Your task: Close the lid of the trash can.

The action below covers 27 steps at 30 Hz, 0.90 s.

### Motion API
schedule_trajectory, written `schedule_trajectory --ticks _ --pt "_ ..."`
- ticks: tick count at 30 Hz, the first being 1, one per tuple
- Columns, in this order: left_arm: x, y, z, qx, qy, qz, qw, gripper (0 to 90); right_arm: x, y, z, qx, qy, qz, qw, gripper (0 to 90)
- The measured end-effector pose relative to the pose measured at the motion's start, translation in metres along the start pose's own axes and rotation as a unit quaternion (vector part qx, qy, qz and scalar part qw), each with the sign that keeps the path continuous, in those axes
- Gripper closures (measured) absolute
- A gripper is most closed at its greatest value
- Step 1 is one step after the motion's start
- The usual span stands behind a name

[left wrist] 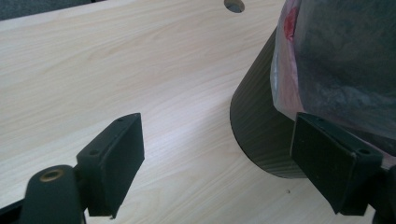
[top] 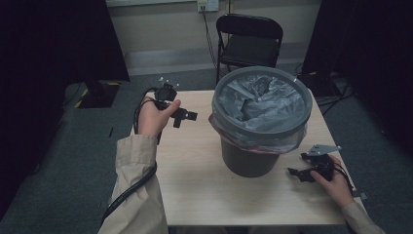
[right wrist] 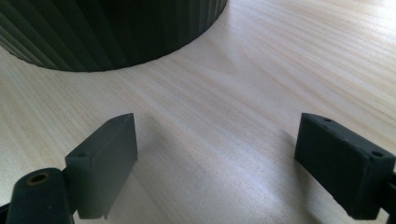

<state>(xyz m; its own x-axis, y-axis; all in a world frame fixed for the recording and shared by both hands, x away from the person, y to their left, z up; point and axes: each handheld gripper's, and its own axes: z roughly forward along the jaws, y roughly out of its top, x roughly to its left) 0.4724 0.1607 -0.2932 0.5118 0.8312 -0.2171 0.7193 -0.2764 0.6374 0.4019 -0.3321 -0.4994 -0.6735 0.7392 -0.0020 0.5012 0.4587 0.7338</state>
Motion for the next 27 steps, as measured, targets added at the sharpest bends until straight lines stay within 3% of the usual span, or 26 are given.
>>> schedule_trajectory --ticks 27 --pt "0.008 -0.033 0.037 0.012 -0.016 -0.016 0.9997 17.1 0.0 0.0 0.0 0.0 0.0 0.001 1.0 12.0"
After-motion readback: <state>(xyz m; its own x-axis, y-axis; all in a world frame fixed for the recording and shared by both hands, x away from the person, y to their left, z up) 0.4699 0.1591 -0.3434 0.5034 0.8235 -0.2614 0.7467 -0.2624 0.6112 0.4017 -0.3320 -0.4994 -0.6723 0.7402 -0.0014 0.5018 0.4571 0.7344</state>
